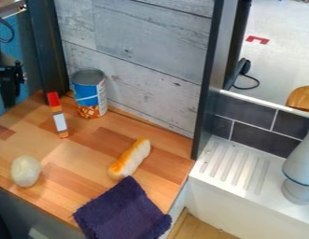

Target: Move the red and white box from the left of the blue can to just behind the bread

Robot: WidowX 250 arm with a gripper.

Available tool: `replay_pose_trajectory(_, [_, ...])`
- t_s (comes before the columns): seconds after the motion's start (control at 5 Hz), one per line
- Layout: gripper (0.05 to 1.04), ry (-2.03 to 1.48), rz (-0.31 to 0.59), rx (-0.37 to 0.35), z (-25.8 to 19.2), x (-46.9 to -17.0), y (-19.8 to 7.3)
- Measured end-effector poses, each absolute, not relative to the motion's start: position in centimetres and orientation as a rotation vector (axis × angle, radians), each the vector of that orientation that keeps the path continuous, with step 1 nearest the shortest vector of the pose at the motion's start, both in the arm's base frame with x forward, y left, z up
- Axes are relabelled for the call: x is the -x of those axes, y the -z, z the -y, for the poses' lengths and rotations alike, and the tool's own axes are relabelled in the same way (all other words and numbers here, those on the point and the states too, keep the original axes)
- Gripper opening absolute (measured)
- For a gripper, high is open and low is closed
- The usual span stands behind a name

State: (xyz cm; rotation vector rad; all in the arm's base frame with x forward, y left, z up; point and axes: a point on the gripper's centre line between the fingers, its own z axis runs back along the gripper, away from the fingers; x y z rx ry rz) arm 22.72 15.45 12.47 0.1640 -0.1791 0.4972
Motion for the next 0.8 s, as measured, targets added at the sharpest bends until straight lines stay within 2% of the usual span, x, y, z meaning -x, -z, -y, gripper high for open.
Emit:
replay_pose_trajectory(0.2, [0.998,-0.496,0.160,-0.152,-15.3,-22.7,-11.8])
replay_pose_trajectory(0.6, [0.998,-0.553,0.245,-0.032,-16.3,-25.9,-9.2])
replay_pose_trajectory(0.8, [0.998,-0.603,0.229,-0.027,-17.6,-28.0,-7.8])
